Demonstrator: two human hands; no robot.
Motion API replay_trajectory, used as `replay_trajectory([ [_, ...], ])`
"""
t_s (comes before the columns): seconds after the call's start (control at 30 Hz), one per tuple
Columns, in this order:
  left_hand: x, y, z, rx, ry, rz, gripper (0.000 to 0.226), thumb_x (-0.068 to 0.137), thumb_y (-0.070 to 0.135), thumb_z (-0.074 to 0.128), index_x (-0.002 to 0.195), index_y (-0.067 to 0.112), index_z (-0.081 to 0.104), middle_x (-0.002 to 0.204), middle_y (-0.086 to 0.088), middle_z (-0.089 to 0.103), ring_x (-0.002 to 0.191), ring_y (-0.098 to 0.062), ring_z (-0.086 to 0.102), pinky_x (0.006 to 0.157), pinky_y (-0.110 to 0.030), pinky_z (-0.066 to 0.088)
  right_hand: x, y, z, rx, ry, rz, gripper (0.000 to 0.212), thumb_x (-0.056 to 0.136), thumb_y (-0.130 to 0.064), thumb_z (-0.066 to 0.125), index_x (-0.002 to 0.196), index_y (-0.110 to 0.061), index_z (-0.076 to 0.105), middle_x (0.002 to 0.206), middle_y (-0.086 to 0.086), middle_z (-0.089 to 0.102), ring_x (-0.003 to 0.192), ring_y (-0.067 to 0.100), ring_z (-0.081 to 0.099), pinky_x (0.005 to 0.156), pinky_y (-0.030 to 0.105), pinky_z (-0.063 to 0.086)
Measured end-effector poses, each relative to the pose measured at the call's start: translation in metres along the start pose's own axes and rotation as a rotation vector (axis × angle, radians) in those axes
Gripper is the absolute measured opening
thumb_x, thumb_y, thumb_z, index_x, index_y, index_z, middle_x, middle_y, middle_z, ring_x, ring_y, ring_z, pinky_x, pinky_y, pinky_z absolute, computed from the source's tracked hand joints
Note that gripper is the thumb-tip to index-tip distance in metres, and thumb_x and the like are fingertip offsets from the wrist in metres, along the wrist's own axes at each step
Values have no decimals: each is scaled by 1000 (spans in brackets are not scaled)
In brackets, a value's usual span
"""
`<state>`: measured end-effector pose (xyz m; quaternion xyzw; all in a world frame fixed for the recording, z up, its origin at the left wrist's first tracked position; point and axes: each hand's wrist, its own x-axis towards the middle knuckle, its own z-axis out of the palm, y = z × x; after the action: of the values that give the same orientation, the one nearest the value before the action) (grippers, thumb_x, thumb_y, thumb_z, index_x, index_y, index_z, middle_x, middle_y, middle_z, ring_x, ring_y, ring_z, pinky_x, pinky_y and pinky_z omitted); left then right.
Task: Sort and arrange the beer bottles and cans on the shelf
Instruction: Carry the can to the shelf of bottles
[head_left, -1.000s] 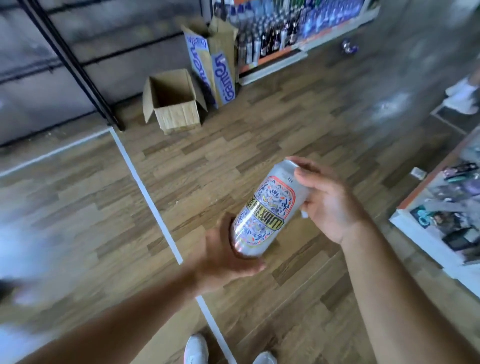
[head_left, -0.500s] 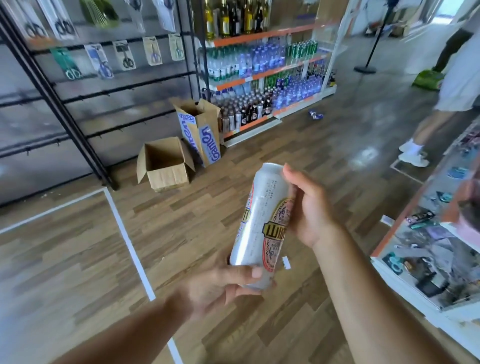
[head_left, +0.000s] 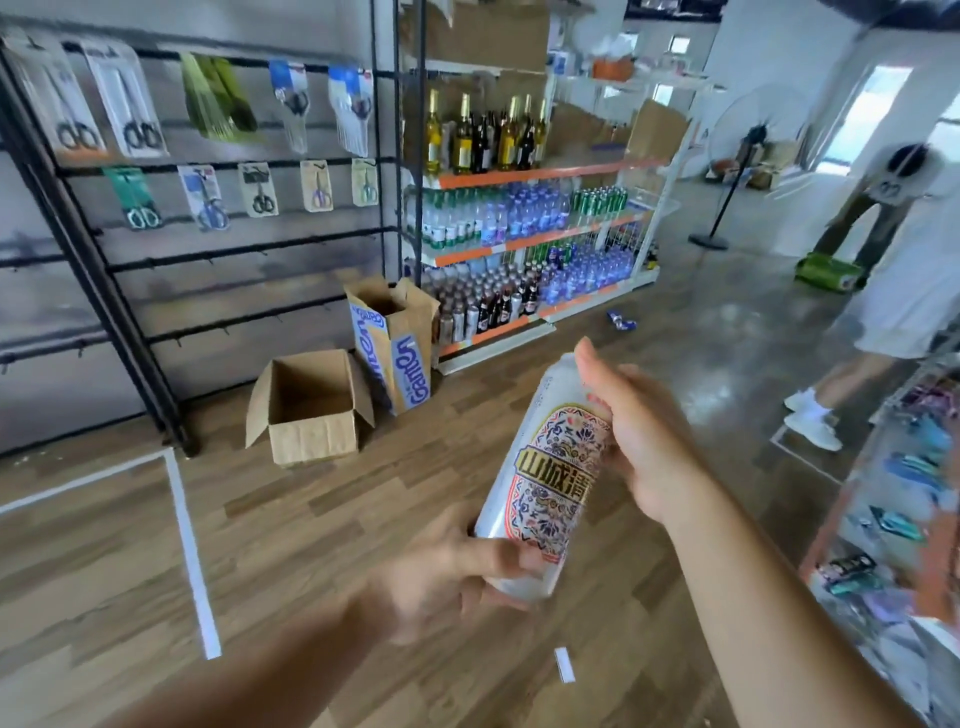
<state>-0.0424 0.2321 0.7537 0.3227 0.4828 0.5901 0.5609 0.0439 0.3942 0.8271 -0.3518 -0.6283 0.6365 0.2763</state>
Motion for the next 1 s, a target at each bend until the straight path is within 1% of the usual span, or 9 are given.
replay_trajectory([
  [0.07,20,11,-11,-71,-61,1,77,42,39,92,106,2,68,101,-23,63,84,-36,63,73,-40,49,20,-10,6,74,-41,26,97,41,-82,74,110,-15,69,113,18,70,105,38,66,94,50,48],
  [0.13,40,23,-17,-169,-151,-20,81,39,35,94,107,2,67,96,-18,66,75,-29,67,59,-28,55,39,-18,9,197,-104,73,94,46,-76,75,117,-15,68,117,20,68,112,40,63,103,57,43],
  [0.3,94,51,-28,-198,-217,-16,72,37,31,94,99,3,69,88,-18,67,69,-28,70,50,-23,54,93,-34,7,360,-167,84,77,65,-59,69,120,-5,64,97,18,71,89,30,69,93,49,53],
  [0.5,172,67,-39,-139,-201,-29,67,43,33,93,101,7,71,94,-15,69,77,-27,70,60,-23,57,172,-43,-14,400,-187,49,53,71,-53,65,102,-10,69,85,13,72,74,27,70,78,39,58],
  [0.57,203,73,-39,-164,-153,-26,71,42,31,94,103,6,68,93,-14,70,77,-27,70,59,-24,57,203,-48,-23,383,-214,43,40,80,-50,62,92,-13,68,74,9,71,66,23,70,65,32,58],
  [0.63,235,82,-39,-185,-115,-21,76,44,33,94,109,6,63,94,-13,70,78,-27,70,62,-25,58,237,-56,-32,387,-239,29,31,89,-45,57,81,-17,66,66,6,69,59,20,68,60,28,55],
  [0.73,283,93,-39,-187,-63,-4,87,48,43,92,117,5,55,96,-9,70,77,-23,70,76,-29,57,287,-65,-43,378,-291,12,27,91,-42,56,84,-17,63,65,4,68,59,19,68,61,29,56],
  [0.87,340,108,-42,-222,-19,35,88,47,43,92,117,4,55,97,-11,70,81,-26,70,63,-23,56,352,-76,-56,336,-338,16,31,89,-45,59,92,-15,65,73,7,69,65,22,68,67,34,56],
  [1.0,387,122,-51,-232,40,43,91,44,37,94,119,5,54,98,-12,69,81,-25,69,61,-23,56,408,-81,-59,317,-417,53,35,87,-49,59,94,-14,65,75,9,70,67,25,69,73,37,55],
])
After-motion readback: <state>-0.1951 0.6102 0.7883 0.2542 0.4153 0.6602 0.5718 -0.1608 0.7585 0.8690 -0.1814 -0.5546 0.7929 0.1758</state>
